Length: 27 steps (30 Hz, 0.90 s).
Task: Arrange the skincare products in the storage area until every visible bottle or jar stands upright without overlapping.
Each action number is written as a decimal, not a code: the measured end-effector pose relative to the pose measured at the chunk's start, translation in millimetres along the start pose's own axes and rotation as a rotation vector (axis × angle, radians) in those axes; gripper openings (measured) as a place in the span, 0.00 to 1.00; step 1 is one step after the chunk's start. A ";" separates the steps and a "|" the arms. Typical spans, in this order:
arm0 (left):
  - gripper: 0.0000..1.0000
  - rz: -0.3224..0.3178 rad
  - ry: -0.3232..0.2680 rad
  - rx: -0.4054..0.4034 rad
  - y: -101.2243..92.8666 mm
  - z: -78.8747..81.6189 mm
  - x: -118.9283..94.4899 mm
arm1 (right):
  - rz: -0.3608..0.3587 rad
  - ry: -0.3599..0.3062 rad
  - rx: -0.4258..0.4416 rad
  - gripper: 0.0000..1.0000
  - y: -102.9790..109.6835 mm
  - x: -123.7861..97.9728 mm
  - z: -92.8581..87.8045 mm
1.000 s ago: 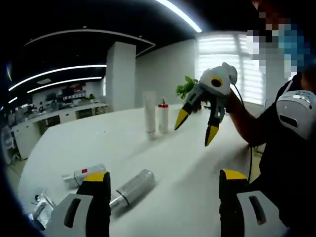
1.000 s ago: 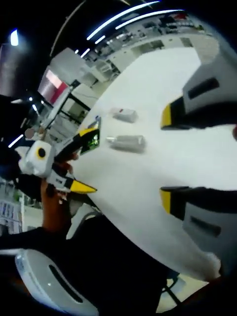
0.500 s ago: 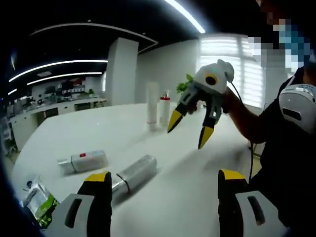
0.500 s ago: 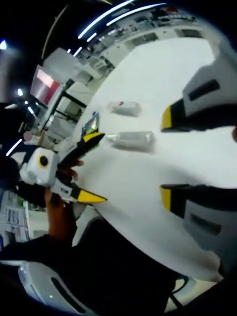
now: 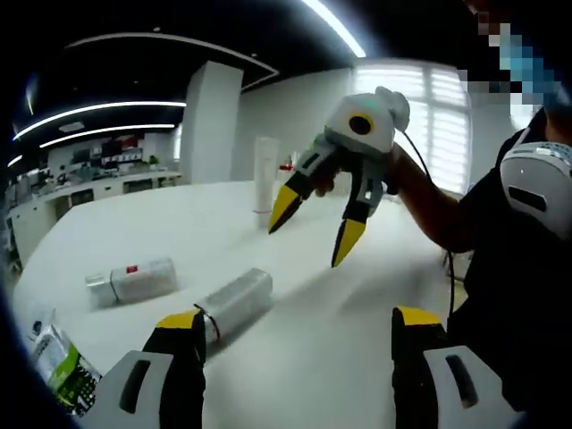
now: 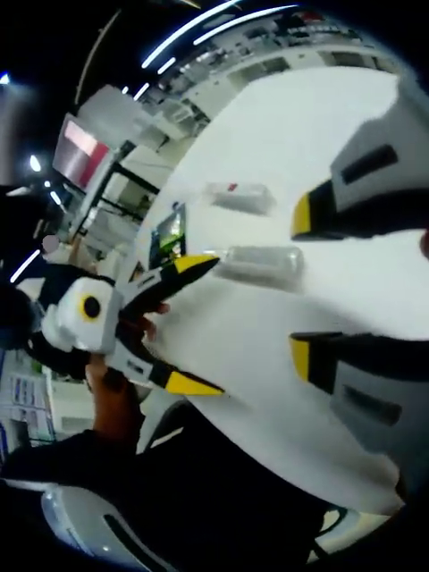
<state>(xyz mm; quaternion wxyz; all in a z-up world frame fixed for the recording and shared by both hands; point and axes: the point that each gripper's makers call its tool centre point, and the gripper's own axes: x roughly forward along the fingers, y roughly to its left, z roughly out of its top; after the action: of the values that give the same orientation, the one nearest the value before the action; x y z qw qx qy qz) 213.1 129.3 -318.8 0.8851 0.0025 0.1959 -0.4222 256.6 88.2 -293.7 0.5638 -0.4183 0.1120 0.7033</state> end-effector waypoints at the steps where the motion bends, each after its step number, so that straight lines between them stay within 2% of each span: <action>1: 0.87 -0.003 -0.002 -0.002 -0.4 0.2 0.1 | -0.001 -0.001 0.000 0.39 -1.5 0.5 1.0; 8: 0.87 -0.005 -0.011 -0.011 1.5 -0.1 -0.9 | -0.049 -0.026 0.007 0.37 -27.1 4.9 12.6; 14: 0.87 -0.013 -0.033 -0.011 4.9 7.4 2.6 | -0.119 -0.060 0.056 0.34 -57.6 13.0 17.6; 16: 0.87 -0.024 -0.024 -0.013 4.0 5.0 4.8 | -0.133 -0.059 0.068 0.34 -64.5 16.0 16.9; 27: 0.85 -0.059 -0.036 -0.026 2.6 0.1 -6.1 | -0.130 -0.045 0.088 0.32 -77.2 34.4 13.8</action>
<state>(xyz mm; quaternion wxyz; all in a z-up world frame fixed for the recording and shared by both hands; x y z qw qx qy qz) 211.7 135.4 -317.1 0.8757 -0.0224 0.1854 -0.4453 318.2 147.1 -285.5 0.6286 -0.3834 0.1028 0.6688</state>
